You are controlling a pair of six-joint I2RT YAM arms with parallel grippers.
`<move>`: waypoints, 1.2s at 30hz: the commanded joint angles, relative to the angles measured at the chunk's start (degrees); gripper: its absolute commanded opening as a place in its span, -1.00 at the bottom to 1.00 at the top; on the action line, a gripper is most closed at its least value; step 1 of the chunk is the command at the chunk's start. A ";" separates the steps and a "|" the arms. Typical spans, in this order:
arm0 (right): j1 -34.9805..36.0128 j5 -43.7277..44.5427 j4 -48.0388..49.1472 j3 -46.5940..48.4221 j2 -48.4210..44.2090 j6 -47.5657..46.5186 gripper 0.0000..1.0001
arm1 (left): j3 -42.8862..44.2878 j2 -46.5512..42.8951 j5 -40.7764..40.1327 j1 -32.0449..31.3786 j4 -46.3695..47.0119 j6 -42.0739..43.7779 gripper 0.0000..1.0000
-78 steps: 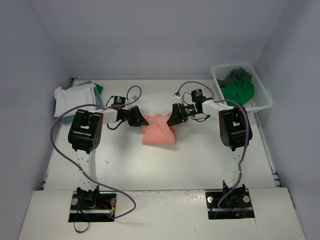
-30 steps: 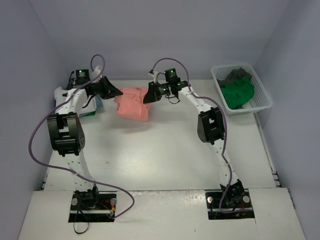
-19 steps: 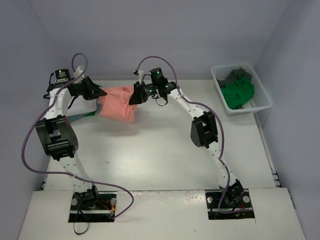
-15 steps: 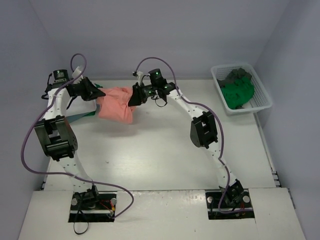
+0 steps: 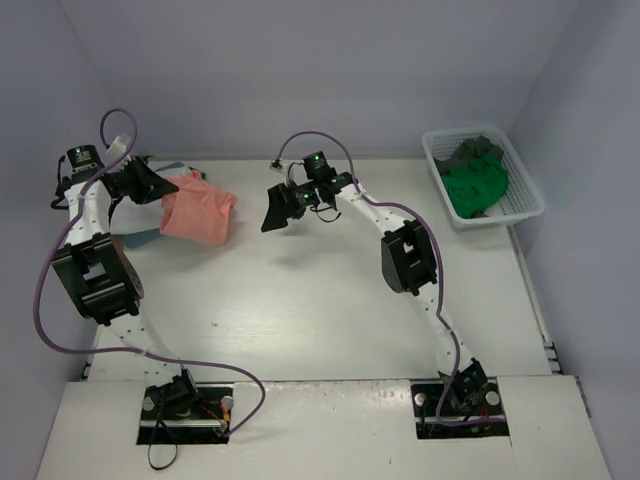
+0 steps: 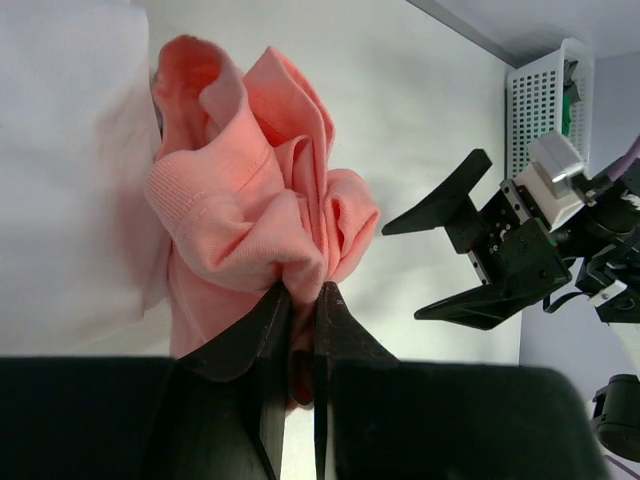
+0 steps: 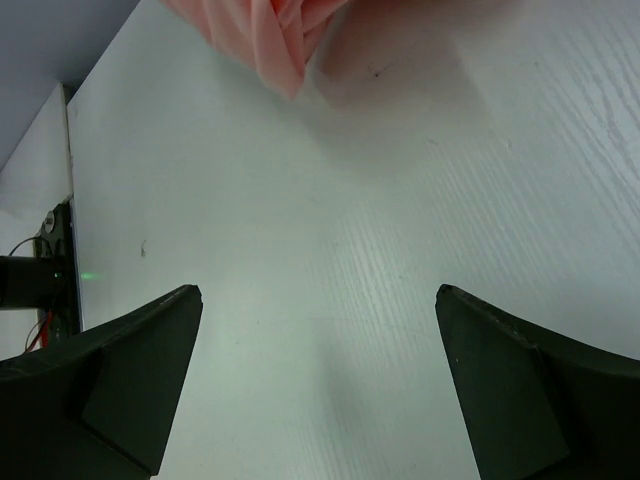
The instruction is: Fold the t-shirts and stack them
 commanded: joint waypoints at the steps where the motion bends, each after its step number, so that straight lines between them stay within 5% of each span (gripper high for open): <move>1: -0.65 -2.00 1.11 -0.31 -4.25 -0.69 1.00 | 5.85 -1.16 2.77 0.43 2.14 0.28 -1.00; 21: -0.65 -2.52 1.28 -1.27 -5.48 -0.87 0.98 | 29.67 7.18 4.18 5.26 -1.29 -7.20 -1.00; 36: -0.12 -2.97 1.54 -3.12 -5.74 -1.05 0.97 | 24.32 7.11 0.76 13.26 -9.29 5.98 -1.00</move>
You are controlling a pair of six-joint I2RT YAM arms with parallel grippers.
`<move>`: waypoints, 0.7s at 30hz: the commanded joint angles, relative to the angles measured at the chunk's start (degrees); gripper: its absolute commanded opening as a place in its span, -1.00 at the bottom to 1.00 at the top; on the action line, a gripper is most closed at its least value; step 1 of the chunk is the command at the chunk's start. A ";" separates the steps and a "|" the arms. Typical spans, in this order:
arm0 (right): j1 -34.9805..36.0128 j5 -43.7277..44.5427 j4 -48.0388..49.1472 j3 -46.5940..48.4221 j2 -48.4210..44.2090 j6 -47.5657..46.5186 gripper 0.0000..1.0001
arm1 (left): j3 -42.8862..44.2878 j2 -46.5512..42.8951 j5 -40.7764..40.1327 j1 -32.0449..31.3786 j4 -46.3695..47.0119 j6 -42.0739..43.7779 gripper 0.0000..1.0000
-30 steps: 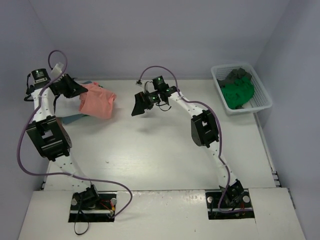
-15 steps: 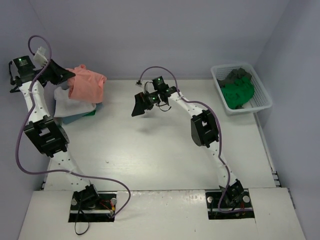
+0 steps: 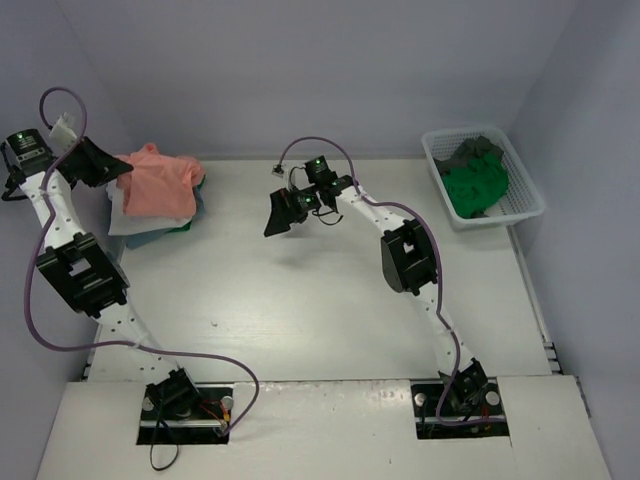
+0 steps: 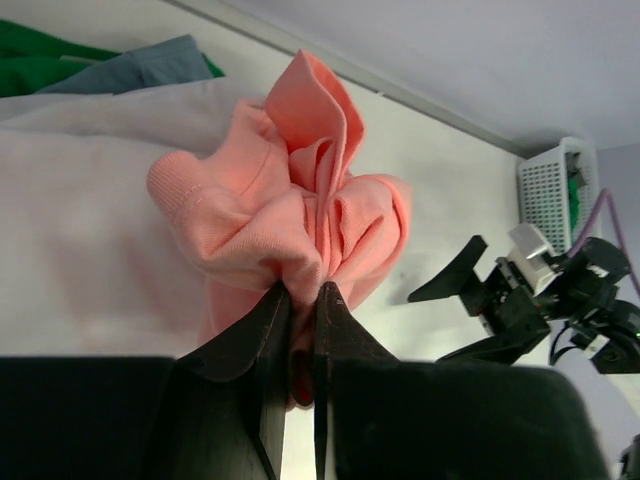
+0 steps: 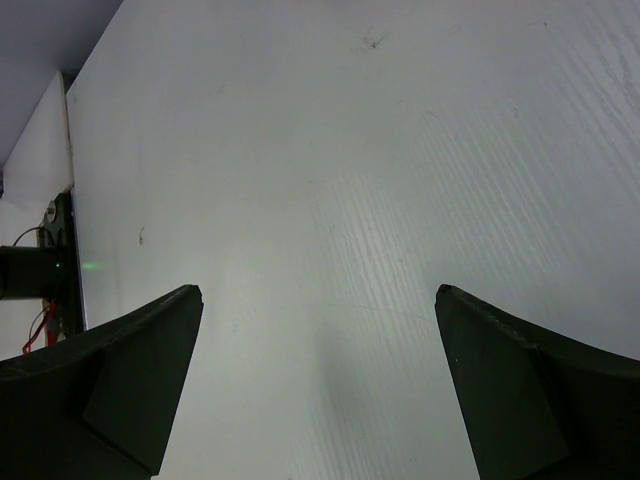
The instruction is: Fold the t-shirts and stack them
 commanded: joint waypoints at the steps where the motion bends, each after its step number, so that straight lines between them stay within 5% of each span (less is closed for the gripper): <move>1: 0.23 -2.07 1.92 -0.93 -5.87 -0.57 0.97 | -2.26 -3.17 -1.21 3.90 -1.53 6.33 -1.00; 7: 0.31 -1.72 2.00 -3.48 -7.28 -1.53 0.98 | -9.90 -5.19 -8.67 5.92 0.84 10.11 -1.00; 15: -0.39 -2.42 2.00 -5.50 -9.91 -1.71 0.99 | -17.47 -12.48 -28.18 5.05 9.89 12.84 -1.00; 21: -0.65 -2.86 2.18 -6.21 -10.44 -1.53 0.99 | -11.44 -9.77 -36.89 3.12 9.91 13.29 -1.00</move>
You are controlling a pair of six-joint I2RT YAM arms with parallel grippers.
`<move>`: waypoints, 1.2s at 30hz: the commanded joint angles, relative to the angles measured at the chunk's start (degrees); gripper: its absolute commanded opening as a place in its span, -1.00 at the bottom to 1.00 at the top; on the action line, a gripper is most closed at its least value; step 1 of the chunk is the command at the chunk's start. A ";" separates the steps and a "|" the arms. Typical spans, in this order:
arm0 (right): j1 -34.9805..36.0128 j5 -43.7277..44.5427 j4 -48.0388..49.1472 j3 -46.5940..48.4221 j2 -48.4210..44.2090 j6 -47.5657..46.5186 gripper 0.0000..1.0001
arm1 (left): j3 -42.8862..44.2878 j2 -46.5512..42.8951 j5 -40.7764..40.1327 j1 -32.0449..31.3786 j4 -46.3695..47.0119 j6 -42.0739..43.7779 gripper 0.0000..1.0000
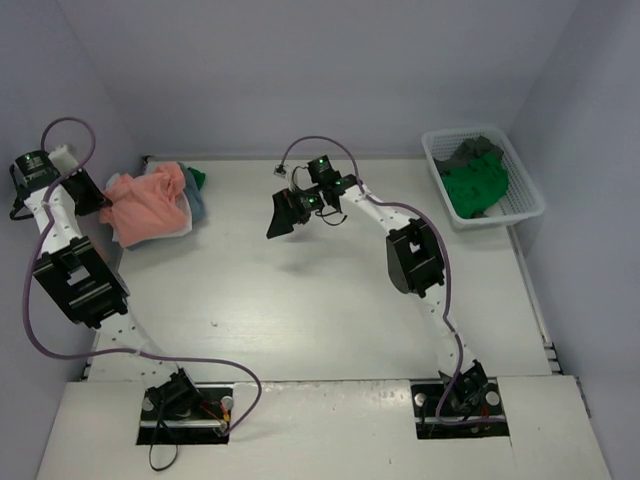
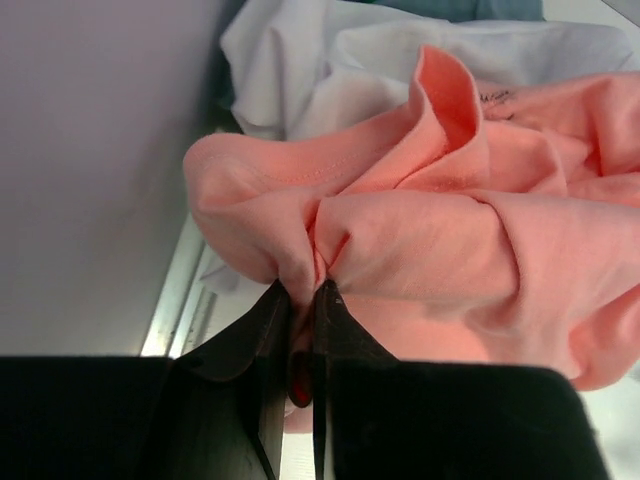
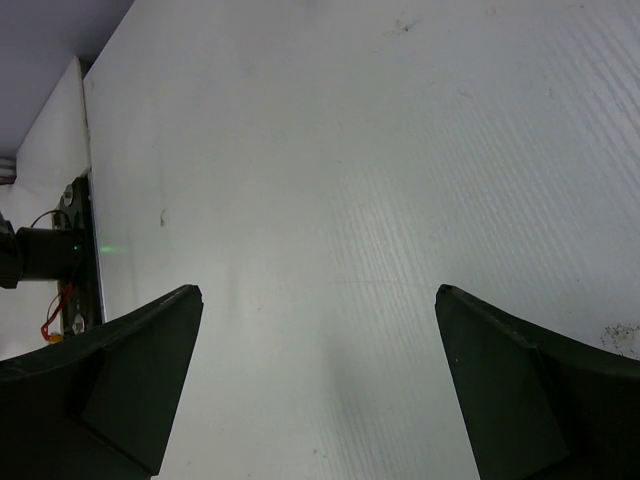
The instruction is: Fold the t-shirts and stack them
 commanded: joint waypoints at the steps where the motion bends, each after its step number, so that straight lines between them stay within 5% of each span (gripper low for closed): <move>1: -0.63 -2.38 2.18 0.00 -5.81 -0.33 0.99 | 8.29 -1.42 -7.96 1.48 3.67 0.85 -1.00; 14: -0.72 -3.96 3.67 -2.29 -6.51 0.28 0.99 | 20.16 6.40 -12.80 -5.99 4.02 -2.76 -0.97; 17: -0.72 -4.14 3.76 -2.55 -6.78 0.37 1.00 | 24.45 9.22 -14.03 -7.40 3.58 -3.72 -0.57; 26: -0.81 -4.93 4.20 -3.78 -8.01 0.28 1.00 | 34.58 16.61 -18.42 -12.32 -0.37 -3.11 -0.29; 36: -0.90 -5.63 4.38 -4.22 -8.36 0.02 1.00 | 33.00 10.64 -19.67 -13.20 0.77 -1.70 0.14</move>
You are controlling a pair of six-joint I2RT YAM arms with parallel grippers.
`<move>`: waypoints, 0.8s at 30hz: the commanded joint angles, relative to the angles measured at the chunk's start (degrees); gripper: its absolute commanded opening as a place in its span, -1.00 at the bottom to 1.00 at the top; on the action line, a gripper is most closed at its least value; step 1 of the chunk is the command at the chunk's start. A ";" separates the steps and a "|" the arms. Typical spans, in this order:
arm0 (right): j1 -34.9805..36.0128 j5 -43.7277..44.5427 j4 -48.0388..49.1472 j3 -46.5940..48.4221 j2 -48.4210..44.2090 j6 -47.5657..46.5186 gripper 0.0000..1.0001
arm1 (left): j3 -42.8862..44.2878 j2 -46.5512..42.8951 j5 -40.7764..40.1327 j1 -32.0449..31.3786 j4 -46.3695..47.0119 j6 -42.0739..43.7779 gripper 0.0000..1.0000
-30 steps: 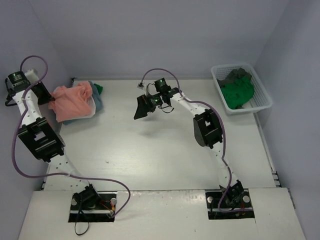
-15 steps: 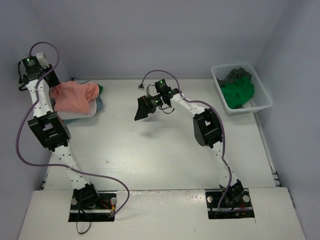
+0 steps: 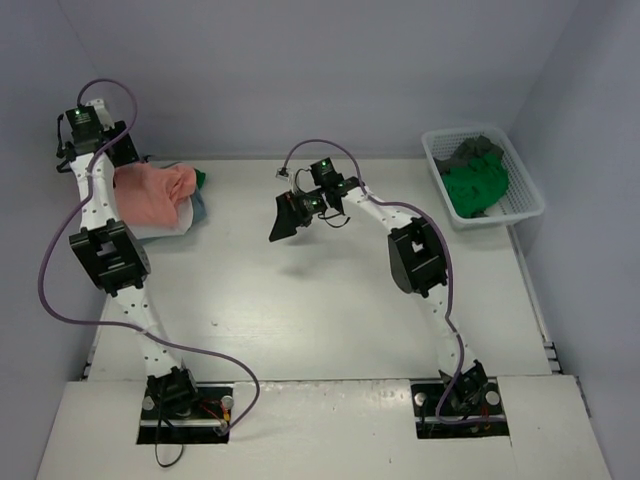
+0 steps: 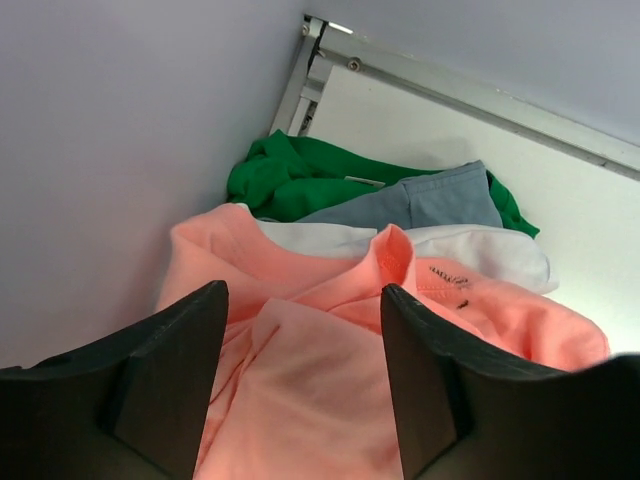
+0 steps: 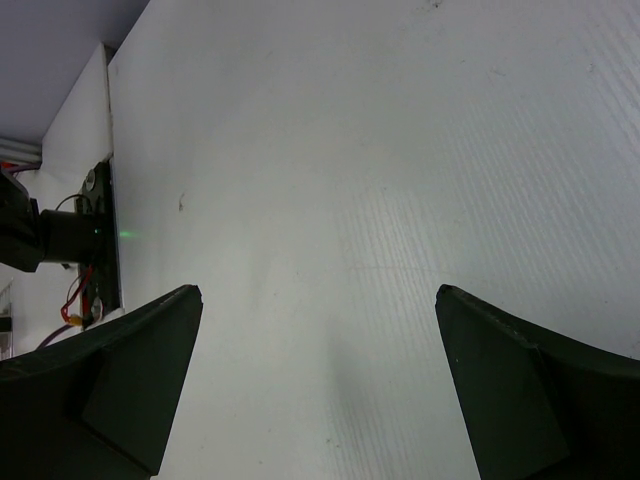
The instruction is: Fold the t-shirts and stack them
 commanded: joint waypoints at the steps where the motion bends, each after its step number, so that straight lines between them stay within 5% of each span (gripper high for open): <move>1: -0.59 -2.03 2.15 0.11 -6.89 -0.18 1.00 | 1.48 -8.45 -0.20 0.09 2.14 0.39 0.15; 10: -4.54 3.77 1.53 -3.23 -15.41 -3.34 1.00 | -7.82 -20.31 10.78 -2.72 2.75 -0.22 0.22; 24: -17.02 24.95 1.10 -28.18 -41.24 -11.08 1.00 | -31.29 -37.18 29.24 -16.07 -3.30 8.65 0.22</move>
